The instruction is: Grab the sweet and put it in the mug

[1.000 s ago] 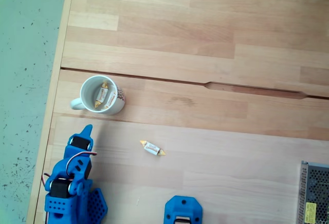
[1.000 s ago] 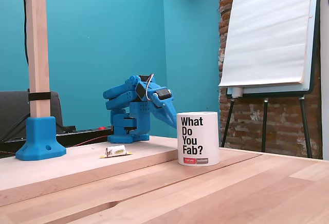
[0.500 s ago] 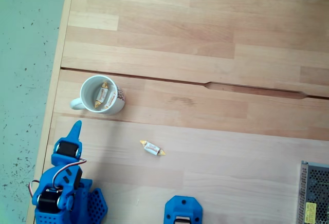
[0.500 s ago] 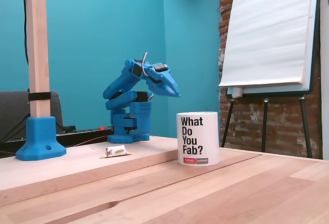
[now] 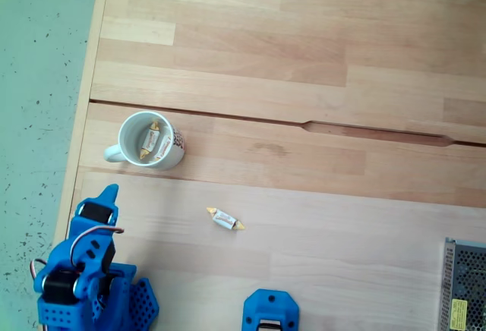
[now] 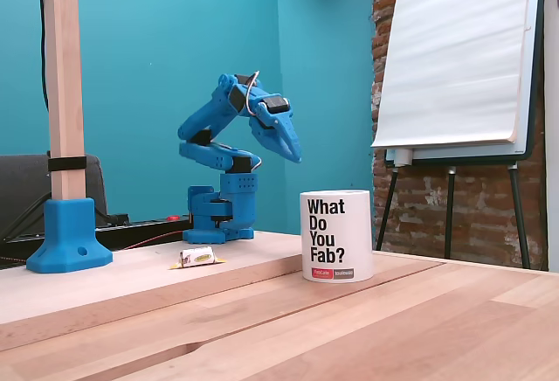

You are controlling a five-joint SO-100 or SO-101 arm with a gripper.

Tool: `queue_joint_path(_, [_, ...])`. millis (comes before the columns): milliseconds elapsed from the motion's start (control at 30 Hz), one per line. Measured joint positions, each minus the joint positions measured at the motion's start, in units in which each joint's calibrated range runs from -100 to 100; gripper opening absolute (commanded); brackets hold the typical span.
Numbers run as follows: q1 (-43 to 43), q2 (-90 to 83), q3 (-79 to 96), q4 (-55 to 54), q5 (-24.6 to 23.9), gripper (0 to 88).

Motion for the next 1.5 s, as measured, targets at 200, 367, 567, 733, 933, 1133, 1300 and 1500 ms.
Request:
queue_joint_path(200, [10.6,7.5,-4.4,0.5,0.1,0.0])
queue_joint_path(367, [18.5,9.3,-5.0,0.5,0.2,0.0])
queue_joint_path(567, [27.8,9.3,-5.0,0.5,0.2,0.0])
queue_joint_path(733, [34.4,9.3,-5.0,0.5,0.2,0.0])
queue_joint_path(933, [38.0,9.4,-5.0,0.5,0.2,0.0])
queue_joint_path(1133, [38.4,17.9,-5.4,1.2,3.0,0.0])
queue_joint_path(1300, [38.5,26.9,-11.2,1.2,5.1,0.0])
queue_joint_path(1500, [38.5,34.8,-16.5,0.9,5.4,0.0])
